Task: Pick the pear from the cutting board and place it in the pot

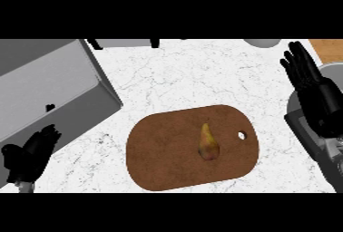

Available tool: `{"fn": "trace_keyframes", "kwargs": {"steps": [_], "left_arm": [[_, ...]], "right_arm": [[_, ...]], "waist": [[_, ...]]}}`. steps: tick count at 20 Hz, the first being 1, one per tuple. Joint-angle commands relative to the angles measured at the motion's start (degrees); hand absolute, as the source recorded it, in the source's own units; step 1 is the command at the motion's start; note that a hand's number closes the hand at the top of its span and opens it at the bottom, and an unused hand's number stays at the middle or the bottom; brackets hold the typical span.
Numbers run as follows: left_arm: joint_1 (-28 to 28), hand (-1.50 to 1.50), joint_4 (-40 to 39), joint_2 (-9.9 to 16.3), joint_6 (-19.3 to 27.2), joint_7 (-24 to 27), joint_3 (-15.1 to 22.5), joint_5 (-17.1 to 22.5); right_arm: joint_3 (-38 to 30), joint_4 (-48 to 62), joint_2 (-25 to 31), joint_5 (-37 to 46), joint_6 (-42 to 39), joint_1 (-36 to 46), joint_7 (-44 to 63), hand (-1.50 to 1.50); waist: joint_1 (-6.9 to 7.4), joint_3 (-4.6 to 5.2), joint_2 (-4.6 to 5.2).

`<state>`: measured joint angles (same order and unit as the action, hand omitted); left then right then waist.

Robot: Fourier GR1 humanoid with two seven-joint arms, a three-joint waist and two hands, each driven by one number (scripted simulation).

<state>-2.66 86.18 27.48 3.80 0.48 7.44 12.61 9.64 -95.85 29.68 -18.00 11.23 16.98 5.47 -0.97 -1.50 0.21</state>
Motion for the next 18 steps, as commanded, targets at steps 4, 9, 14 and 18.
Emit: {"fn": "trace_keyframes", "kwargs": {"steps": [4, 9, 14, 18], "left_arm": [[1.1, 0.00, 5.2, -8.1, 8.1, 3.8, -0.2, -1.6], [2.0, 0.00, 5.9, -12.3, 10.8, 6.1, -0.5, -0.3], [1.7, 0.00, 5.4, -16.7, 13.8, 7.4, 3.7, -4.1], [3.0, 0.00, 5.2, -15.7, 13.2, 6.5, 3.3, -4.5]], "right_arm": [[-3.1, -6.6, 4.6, 3.8, -2.7, 0.3, -5.5, 1.50], [-4.0, 1.8, 11.9, 22.8, 10.9, -5.9, 2.9, -1.50], [7.5, -14.2, 2.1, 31.7, 17.3, -12.2, 1.1, -1.50], [14.1, -22.3, 1.2, 40.7, 16.9, -10.2, 11.7, -1.50]], "waist": [[0.54, 1.50, -0.61], [-1.46, 1.85, -0.62], [0.03, 1.55, -0.53], [0.66, 1.62, -0.49]]}}
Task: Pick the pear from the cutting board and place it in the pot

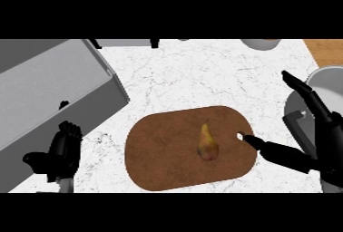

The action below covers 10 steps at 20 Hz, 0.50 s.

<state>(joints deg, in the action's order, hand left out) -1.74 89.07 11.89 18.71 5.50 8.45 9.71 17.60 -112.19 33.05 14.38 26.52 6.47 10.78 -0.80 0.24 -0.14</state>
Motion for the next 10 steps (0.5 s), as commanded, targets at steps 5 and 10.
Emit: {"fn": "trace_keyframes", "kwargs": {"steps": [5, 10], "left_arm": [[4.9, 0.00, 2.4, 0.9, -2.1, -0.9, 0.7, -0.4], [3.6, 0.00, 1.8, -0.7, -1.3, 0.0, 2.9, -1.5]], "right_arm": [[7.4, -7.3, 5.2, 9.3, -12.5, 3.9, 23.7, -1.50], [14.7, -7.4, 7.6, 6.2, -26.9, 6.6, 37.5, -1.50]], "waist": [[0.48, -0.01, -0.16], [1.27, 0.14, -0.02]]}}
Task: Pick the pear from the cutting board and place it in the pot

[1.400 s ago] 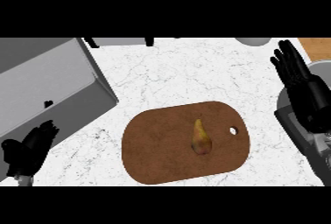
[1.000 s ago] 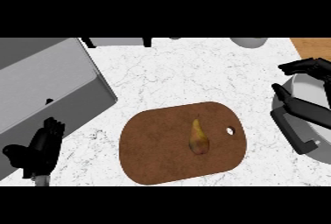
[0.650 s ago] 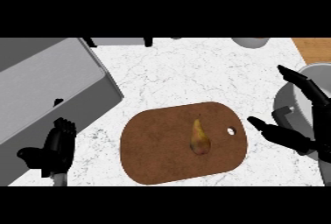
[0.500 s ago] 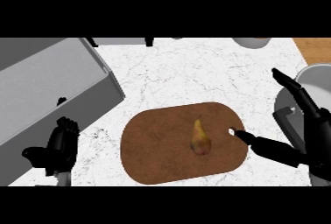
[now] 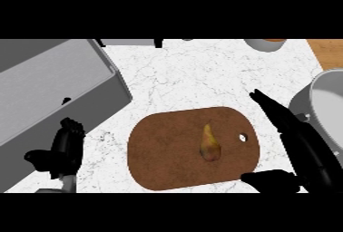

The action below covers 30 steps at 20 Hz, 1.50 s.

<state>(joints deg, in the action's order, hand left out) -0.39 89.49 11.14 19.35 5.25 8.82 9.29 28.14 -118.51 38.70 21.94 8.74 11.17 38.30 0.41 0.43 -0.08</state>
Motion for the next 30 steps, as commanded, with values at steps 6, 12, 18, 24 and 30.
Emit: {"fn": "trace_keyframes", "kwargs": {"steps": [6, 12, 18, 24, 30], "left_arm": [[3.6, 0.00, -0.3, -0.6, -2.9, 1.9, 2.6, -1.0], [4.0, 0.00, -0.8, -1.5, -1.5, 1.8, 2.2, -2.0], [1.7, 0.00, 0.3, 0.0, -4.3, 2.2, 1.2, 0.2], [-2.8, 0.00, 1.6, 0.2, -5.6, 5.2, 0.7, 0.0], [-0.5, 0.00, 0.7, -0.8, -5.0, 4.6, 0.1, -1.0]], "right_arm": [[9.3, 5.7, -8.8, -2.0, -16.9, 13.3, 26.4, -1.50], [11.7, 12.5, -17.8, 0.1, -17.7, 16.0, 29.6, -1.50], [11.7, 21.0, -18.7, -0.7, -20.9, 16.4, 30.6, -1.50], [8.1, 22.4, -18.3, -1.2, -22.5, 13.4, 24.7, -1.50], [10.3, 26.5, -22.9, 5.4, -20.8, 11.8, 23.2, -1.50]], "waist": [[0.83, -0.26, 0.22], [-0.05, -0.38, 0.09], [0.06, -0.37, 0.11], [-0.13, -0.41, 0.05], [-0.21, -0.42, 0.06]]}}
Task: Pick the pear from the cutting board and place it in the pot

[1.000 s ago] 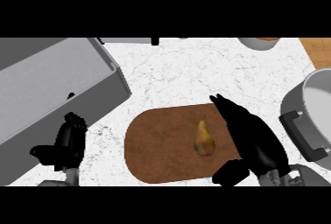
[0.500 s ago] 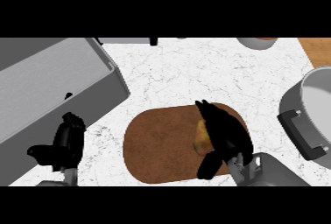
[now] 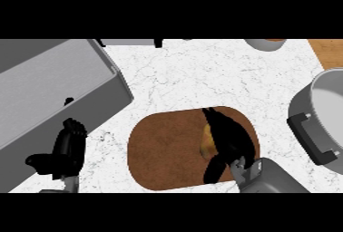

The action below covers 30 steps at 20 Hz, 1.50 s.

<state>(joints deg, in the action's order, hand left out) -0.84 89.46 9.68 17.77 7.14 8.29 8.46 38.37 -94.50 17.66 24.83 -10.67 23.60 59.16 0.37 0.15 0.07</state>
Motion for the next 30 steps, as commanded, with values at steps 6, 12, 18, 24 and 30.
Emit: {"fn": "trace_keyframes", "kwargs": {"steps": [6, 12, 18, 24, 30], "left_arm": [[1.5, 0.00, 1.9, -1.7, -1.7, -0.6, 2.6, -2.2], [3.3, 0.00, 0.5, -2.3, -1.9, -1.1, 1.9, -3.0], [1.4, 0.00, -1.0, -2.5, -2.8, 1.3, 1.0, -2.7], [4.2, 0.00, -3.0, -2.4, -3.8, 1.1, -1.2, -2.6], [-0.4, 0.00, 3.7, -2.5, -3.1, -0.6, 1.1, -3.1]], "right_arm": [[-2.6, 2.8, -2.7, 3.6, -4.5, -0.9, 0.6, -1.50], [-2.6, 6.5, -5.1, 8.2, -1.7, -3.9, -4.9, -1.50], [-1.7, 9.4, -4.2, 17.2, 3.5, -2.1, -12.4, 1.50], [-4.1, 8.7, -5.0, 20.3, 1.0, -2.5, -14.3, 1.50], [3.9, 10.2, -1.9, 22.2, 6.3, -9.4, -30.1, 1.50]], "waist": [[-0.28, -0.15, -0.12], [-0.41, -0.15, -0.07], [-0.42, -0.15, -0.08], [-0.54, -0.14, -0.09], [-0.21, -0.19, -0.05]]}}
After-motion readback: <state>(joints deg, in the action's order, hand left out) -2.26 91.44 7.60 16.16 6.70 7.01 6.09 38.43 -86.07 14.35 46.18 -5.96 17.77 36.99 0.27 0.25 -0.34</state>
